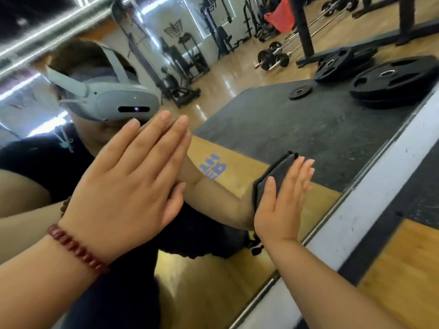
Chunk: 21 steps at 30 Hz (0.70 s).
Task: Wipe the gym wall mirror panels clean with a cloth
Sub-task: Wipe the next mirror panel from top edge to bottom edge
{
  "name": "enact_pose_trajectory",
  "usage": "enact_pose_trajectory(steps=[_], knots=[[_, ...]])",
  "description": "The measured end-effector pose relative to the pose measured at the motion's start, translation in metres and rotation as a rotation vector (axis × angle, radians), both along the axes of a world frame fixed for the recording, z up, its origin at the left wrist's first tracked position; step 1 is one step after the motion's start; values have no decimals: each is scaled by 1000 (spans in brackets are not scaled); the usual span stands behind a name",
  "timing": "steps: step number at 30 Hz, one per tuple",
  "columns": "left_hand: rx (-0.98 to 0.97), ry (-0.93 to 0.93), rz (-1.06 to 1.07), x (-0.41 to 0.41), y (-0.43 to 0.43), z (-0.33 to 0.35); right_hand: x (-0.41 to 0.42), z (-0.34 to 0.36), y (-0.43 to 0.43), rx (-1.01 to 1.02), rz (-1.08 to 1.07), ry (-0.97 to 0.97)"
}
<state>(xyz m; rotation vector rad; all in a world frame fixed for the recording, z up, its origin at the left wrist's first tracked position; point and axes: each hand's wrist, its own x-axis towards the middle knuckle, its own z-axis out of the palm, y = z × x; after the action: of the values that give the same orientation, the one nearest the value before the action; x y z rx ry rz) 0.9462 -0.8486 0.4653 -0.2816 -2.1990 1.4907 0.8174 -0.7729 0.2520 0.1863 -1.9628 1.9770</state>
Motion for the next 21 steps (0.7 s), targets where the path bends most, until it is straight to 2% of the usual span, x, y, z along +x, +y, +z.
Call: enact_pose_trajectory(steps=[3,6,7,11,13,15,19,21], knots=[[44,17,-7,-1,4,-7,0,-19,2,-42,0,-132],[82,-27,-9,-5,11,-23,10,-8,-1,-56,26,-252],[87,-47,1,-6,13,-30,15,0,-2,-45,24,-210],[74,-61,54,-13,16,-46,27,17,-6,90,46,170],[55,-58,59,-14,15,-47,16,7,-4,102,44,221],[43,-59,64,-13,14,-48,0,-17,0,69,4,126],[44,-59,80,-12,13,-50,-19,-73,12,-77,-18,-369],[46,-47,70,-13,14,-51,-16,-77,12,-121,0,-483]])
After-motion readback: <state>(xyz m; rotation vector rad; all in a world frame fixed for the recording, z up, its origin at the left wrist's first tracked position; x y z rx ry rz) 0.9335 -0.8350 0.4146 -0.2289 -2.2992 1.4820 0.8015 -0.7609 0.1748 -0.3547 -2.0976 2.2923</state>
